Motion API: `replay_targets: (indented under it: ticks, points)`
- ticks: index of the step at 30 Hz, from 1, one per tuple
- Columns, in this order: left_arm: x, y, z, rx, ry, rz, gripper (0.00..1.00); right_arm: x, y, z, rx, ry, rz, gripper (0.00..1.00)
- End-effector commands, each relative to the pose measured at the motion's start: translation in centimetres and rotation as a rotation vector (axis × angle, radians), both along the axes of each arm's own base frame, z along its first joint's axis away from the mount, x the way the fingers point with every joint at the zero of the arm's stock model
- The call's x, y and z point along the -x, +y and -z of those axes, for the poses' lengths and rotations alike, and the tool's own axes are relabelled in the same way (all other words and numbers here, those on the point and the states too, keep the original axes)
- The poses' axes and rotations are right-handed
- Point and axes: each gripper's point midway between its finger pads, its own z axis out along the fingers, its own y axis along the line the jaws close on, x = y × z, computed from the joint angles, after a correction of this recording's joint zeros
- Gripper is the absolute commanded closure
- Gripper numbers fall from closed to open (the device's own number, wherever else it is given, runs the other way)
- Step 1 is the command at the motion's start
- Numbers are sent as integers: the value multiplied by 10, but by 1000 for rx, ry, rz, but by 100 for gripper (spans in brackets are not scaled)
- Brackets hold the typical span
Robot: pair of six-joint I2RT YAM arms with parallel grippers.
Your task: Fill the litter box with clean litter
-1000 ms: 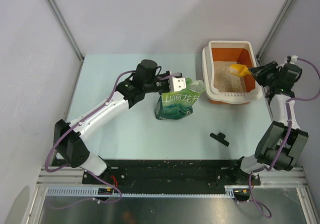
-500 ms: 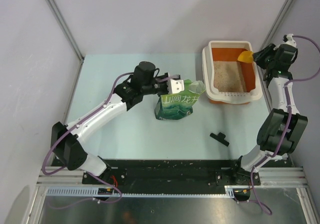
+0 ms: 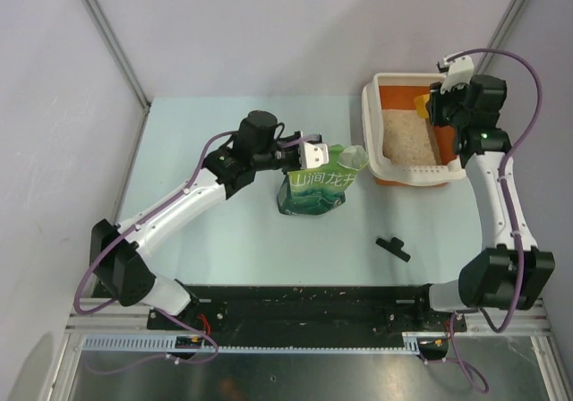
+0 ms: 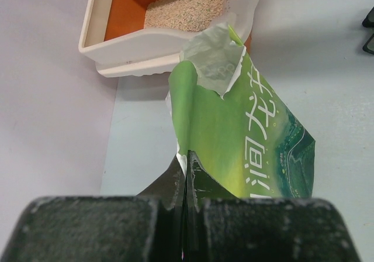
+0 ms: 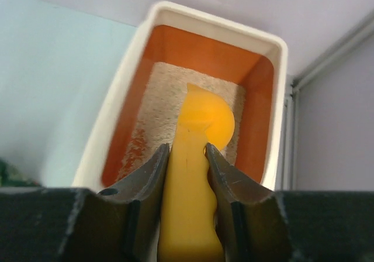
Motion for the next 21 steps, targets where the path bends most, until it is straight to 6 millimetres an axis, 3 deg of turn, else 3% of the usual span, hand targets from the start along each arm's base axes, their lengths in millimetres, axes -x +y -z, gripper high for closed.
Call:
replay_targets:
  ticks: [1, 2, 3, 5, 9, 13, 21]
  points:
    - [6, -1, -43, 97, -63, 16, 100, 54, 48, -65, 46, -63, -295, 100]
    - [7, -1, -44, 98, -67, 16, 100, 68, 72, -73, -3, -52, -422, 100]
    - [6, 0, -43, 96, -67, 11, 100, 85, 83, -65, -47, 21, -473, 100]
    - [6, 2, -41, 90, -67, 6, 100, 110, 107, -85, -143, 26, -573, 100]
    - [5, 3, -40, 86, -70, 1, 100, 150, 136, -87, -231, 100, -708, 100]
    - [7, 4, -39, 86, -65, 3, 100, 164, 153, -69, -190, 163, -783, 100]
    - [9, 8, -44, 93, -77, -7, 100, 159, 165, -46, -120, 221, -858, 100]
